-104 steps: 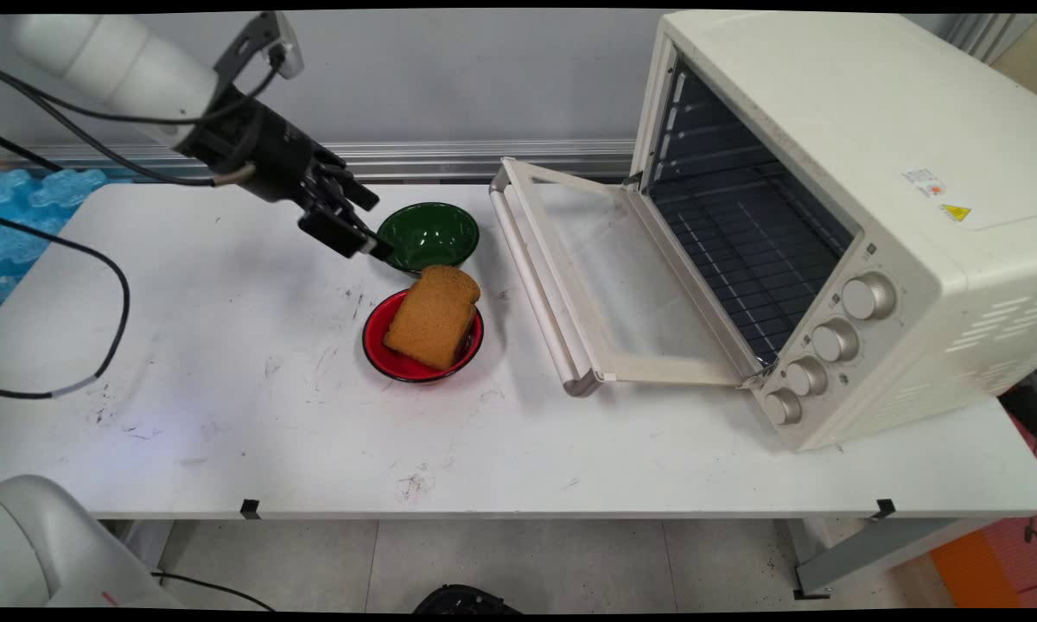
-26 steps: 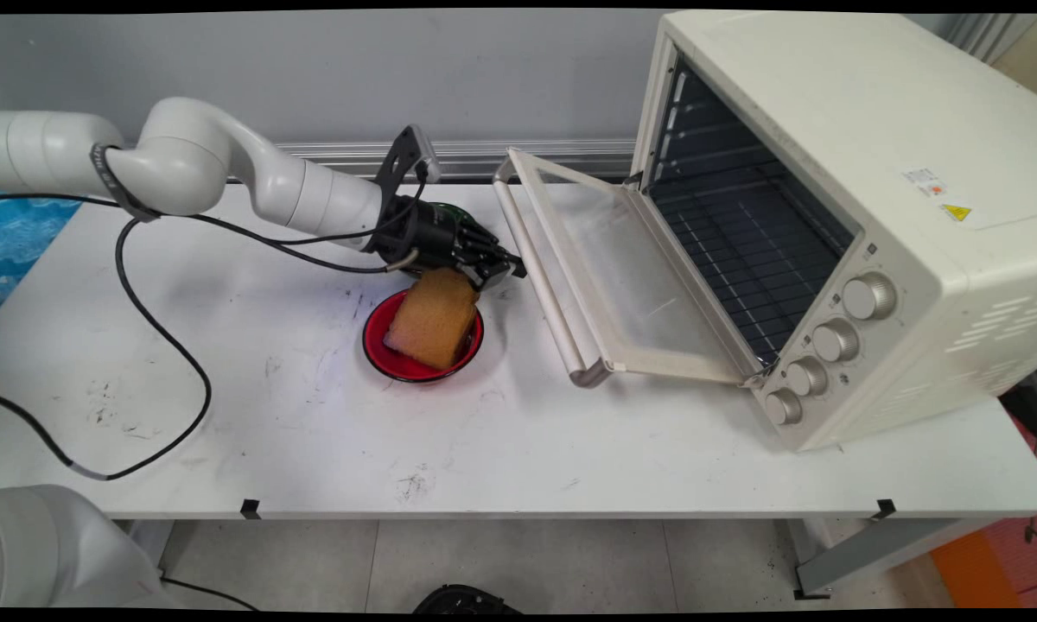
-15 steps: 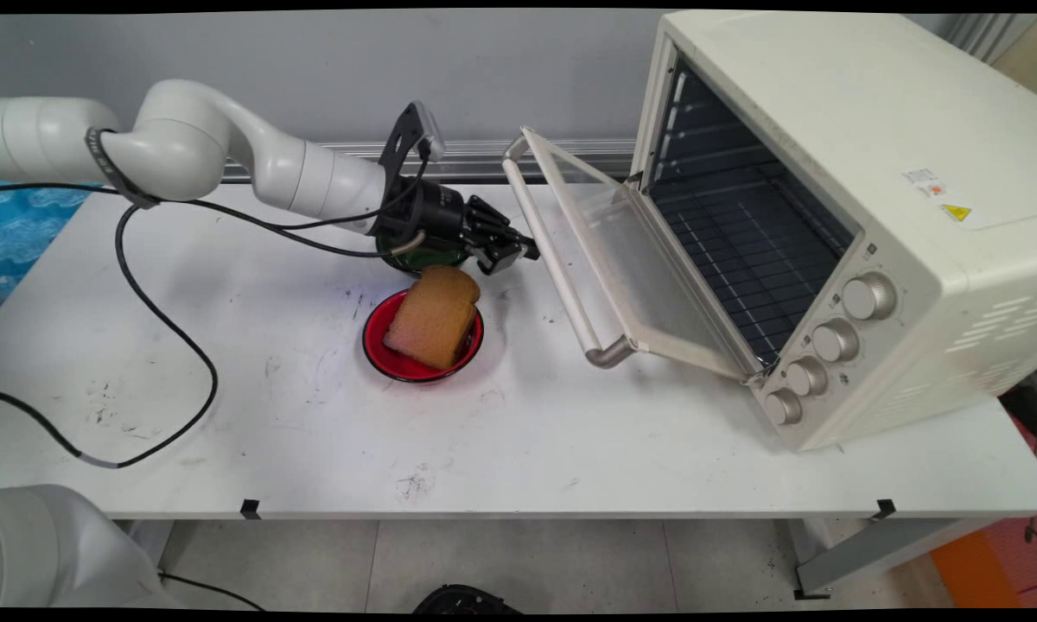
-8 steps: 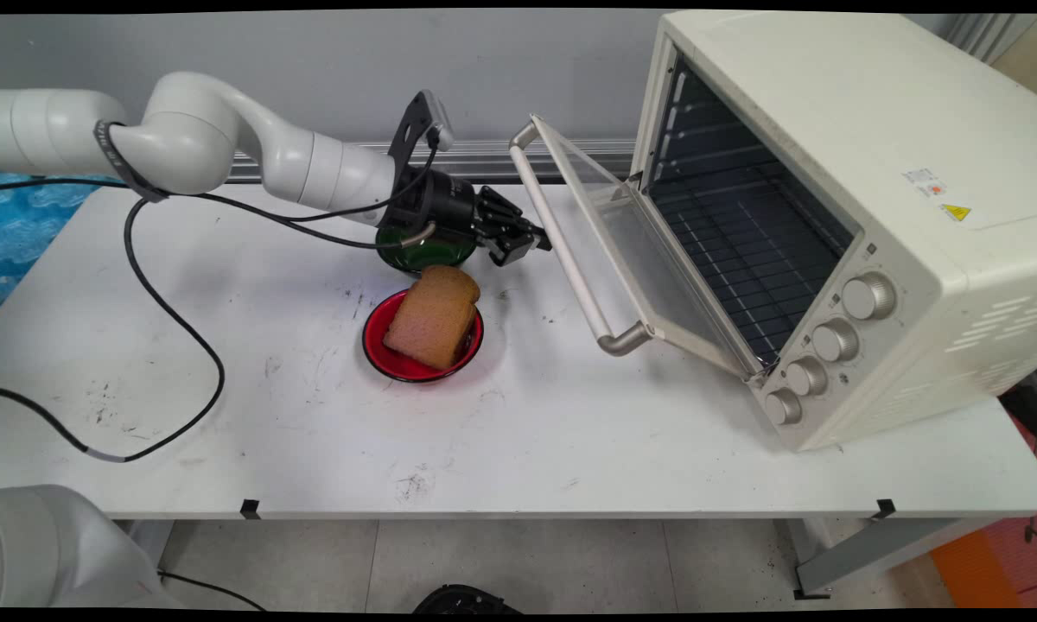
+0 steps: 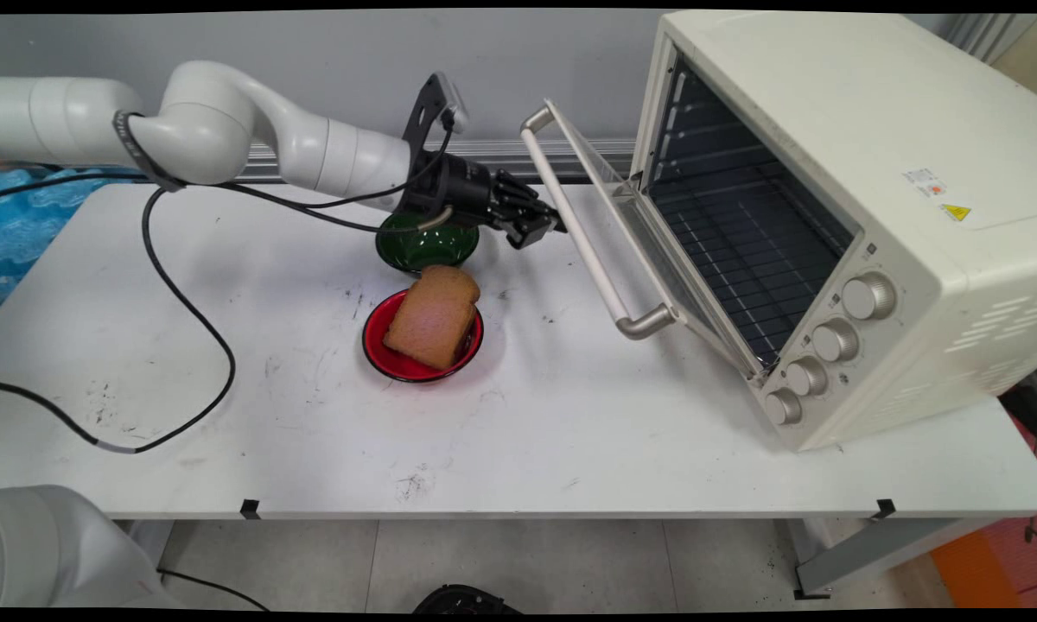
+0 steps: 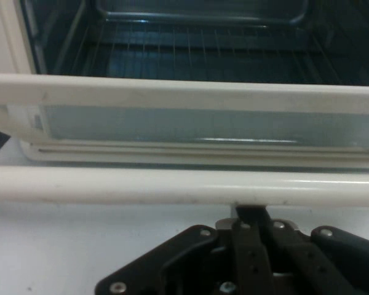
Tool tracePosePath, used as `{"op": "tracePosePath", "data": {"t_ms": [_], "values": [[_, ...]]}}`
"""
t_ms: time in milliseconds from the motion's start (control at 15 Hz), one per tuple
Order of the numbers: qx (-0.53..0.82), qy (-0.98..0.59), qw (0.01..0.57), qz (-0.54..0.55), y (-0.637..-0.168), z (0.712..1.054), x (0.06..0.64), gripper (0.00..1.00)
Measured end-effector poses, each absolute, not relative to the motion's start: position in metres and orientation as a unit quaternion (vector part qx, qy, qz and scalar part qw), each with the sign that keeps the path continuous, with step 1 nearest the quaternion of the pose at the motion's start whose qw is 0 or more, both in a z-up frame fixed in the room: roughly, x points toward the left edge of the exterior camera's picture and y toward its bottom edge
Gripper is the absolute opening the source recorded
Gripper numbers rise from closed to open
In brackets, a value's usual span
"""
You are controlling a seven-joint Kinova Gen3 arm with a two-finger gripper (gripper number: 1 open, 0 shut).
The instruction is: Close the oven
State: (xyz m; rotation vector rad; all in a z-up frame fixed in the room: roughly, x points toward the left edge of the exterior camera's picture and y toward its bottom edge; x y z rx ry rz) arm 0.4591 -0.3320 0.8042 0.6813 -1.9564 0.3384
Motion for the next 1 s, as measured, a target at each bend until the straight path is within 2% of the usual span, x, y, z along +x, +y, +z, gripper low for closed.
{"op": "tracePosePath", "data": {"t_ms": [1000], "values": [[0.279,-0.793,0.519,0.155,-0.36,0.815,0.433,0.0]]}}
